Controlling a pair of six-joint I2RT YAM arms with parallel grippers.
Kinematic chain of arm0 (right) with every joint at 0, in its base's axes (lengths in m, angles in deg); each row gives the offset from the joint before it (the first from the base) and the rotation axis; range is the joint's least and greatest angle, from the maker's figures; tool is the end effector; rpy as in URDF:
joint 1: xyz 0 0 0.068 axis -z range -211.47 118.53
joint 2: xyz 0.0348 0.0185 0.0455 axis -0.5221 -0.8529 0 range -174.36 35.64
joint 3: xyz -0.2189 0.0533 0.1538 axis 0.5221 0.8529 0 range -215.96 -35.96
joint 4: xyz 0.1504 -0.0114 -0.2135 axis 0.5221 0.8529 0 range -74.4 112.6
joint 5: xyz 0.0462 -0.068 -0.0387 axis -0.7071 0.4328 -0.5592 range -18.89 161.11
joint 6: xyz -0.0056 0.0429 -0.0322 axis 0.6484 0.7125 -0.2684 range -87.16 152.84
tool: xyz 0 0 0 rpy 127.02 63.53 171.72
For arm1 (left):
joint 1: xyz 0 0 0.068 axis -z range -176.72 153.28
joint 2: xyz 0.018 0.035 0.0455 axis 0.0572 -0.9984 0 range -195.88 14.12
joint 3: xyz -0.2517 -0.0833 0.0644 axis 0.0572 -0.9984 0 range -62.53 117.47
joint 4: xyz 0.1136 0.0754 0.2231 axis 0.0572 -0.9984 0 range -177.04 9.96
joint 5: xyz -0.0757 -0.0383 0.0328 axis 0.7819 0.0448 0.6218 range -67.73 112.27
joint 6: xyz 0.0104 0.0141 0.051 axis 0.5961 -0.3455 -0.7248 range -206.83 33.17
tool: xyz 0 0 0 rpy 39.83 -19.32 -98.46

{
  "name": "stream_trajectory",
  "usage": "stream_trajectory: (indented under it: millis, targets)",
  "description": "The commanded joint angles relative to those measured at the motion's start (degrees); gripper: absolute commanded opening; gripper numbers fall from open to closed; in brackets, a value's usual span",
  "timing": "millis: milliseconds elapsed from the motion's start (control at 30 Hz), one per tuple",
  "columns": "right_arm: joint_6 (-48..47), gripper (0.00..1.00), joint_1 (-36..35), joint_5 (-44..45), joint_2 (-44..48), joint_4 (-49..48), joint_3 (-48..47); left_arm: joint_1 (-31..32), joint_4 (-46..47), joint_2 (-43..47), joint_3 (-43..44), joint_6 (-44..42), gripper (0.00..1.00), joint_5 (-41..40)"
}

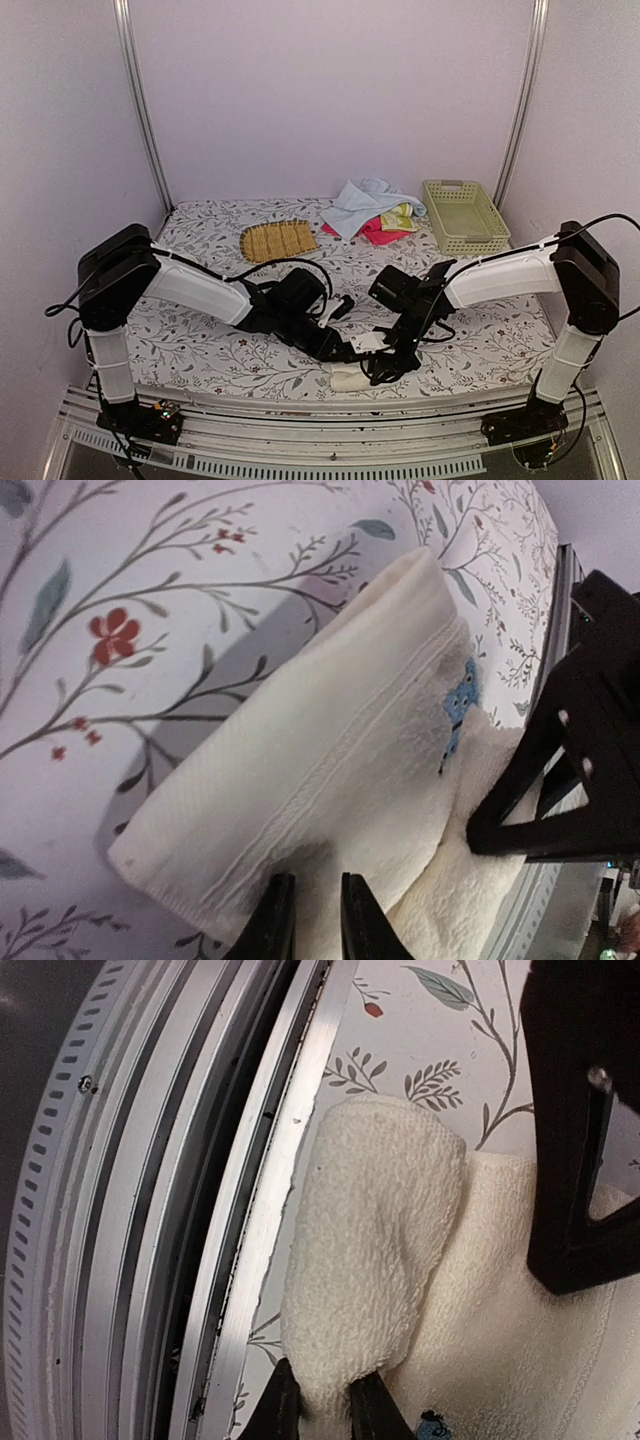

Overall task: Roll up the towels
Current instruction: Roll the towel at the center of the board.

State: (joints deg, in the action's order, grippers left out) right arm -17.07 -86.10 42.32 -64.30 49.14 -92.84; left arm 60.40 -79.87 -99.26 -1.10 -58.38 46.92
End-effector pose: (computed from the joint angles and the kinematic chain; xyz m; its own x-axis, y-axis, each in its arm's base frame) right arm 0.1653 0.2626 0.1478 0.2334 -0.8293 -0.5077 -0.9326 -0.3387 0.1245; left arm 0.1986 -0.3347 0.1163 -0.8053 0.4483 -0.3879 0.5911 0.5576 -0.5828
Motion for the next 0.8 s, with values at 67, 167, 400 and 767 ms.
stream_trajectory:
  millis: [67,167,400,767]
  targets:
    - [0.8,0.1,5.64,-12.7,-12.27,18.31,-8.12,1.91,4.88,14.07,-9.73,-3.92,0.34,-15.67]
    - [-0.5,0.09,8.06,-16.22,-16.52,21.87,-10.11,5.39,6.7,20.97,-14.66,-6.8,0.42,-25.43]
    - [-0.46,0.1,10.22,-17.61,-22.75,25.53,-11.98,15.03,7.5,31.74,-23.92,-10.89,0.44,-39.92]
    - [0.04,0.11,10.33,-18.4,-25.53,26.16,-14.94,23.82,8.13,24.55,-18.63,-28.3,0.48,-37.25]
